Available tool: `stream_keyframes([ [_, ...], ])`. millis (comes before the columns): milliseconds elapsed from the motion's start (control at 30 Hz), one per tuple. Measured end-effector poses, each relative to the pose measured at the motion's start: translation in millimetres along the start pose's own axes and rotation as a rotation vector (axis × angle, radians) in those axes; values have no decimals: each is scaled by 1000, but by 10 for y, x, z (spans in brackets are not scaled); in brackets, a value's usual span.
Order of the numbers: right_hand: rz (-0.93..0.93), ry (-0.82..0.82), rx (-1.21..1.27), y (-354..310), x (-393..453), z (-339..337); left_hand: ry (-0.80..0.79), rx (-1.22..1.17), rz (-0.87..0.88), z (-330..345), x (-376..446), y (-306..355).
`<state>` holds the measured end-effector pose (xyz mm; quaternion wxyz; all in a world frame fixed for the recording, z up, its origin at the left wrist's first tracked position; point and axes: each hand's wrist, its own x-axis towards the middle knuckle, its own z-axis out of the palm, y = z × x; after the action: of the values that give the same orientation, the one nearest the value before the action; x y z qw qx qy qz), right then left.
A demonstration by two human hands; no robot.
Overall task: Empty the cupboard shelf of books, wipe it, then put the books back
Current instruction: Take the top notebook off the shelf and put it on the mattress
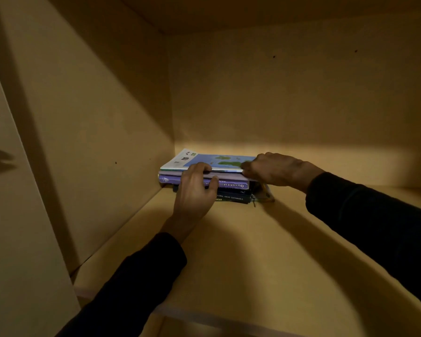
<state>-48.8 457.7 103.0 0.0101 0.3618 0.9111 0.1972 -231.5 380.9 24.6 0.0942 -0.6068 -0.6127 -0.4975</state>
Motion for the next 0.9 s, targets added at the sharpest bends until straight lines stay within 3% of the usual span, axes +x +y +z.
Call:
stream_keyframes([
  [367, -26, 93, -262, -318, -20, -166, 8, 22, 15, -59, -35, 29],
  [600, -134, 218, -448, -525, -345, -234, -114, 169, 151, -71, -15, -34],
  [767, -181, 270, -388, -634, -742, -394, -123, 268, 250, -296, -1, 140],
  [900, -199, 552, -144, -550, -993, -392, -63, 353, 316, -504, -76, 254],
])
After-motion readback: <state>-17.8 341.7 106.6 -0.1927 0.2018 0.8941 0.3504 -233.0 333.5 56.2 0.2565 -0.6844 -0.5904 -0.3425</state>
